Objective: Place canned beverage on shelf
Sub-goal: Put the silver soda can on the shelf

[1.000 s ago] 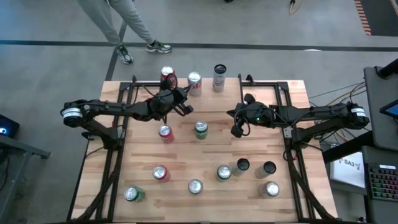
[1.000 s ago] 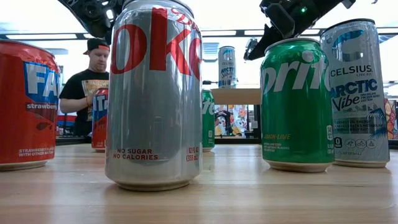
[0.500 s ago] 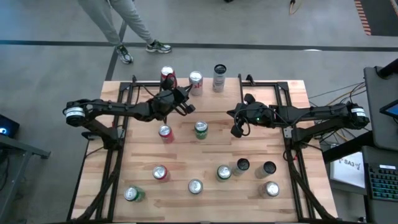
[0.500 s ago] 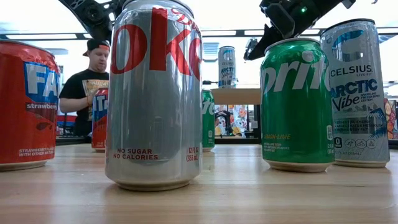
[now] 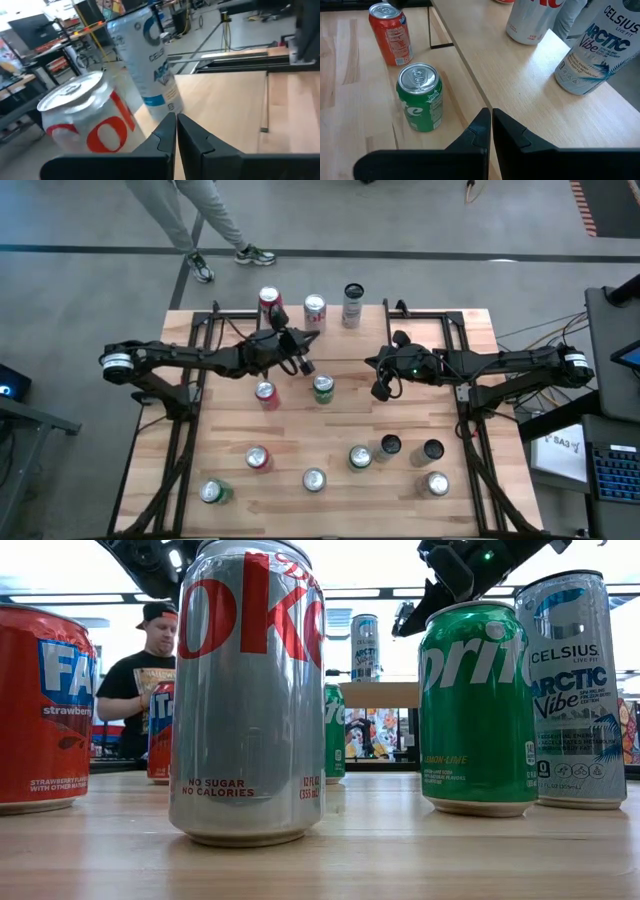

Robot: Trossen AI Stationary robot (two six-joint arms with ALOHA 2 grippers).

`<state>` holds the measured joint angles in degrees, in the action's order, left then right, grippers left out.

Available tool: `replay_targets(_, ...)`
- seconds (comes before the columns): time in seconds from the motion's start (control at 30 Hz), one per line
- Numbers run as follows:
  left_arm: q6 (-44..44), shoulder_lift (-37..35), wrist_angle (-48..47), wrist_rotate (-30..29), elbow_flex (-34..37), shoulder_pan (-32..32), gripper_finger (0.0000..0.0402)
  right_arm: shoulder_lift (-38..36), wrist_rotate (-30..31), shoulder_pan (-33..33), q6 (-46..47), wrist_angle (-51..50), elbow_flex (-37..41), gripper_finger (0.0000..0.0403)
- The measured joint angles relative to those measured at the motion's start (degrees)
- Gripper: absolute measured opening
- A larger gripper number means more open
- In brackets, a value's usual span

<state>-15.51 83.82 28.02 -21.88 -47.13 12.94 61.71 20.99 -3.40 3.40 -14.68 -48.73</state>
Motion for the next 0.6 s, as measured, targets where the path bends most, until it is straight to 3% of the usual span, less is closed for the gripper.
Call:
replay_targets(0.23, -0.4, 1.2, 0.6, -4.1, 0.0, 1.1, 0.0000, 0.0, 0.0, 0.0, 0.0, 0.0, 0.0, 0.0009)
replay_targets(0.6, -0.4, 3.2, 4.5, -4.4, 0.0, 3.4, 0.0000, 0.0, 0.0, 0.0, 1.0, 0.0, 0.0, 0.0009)
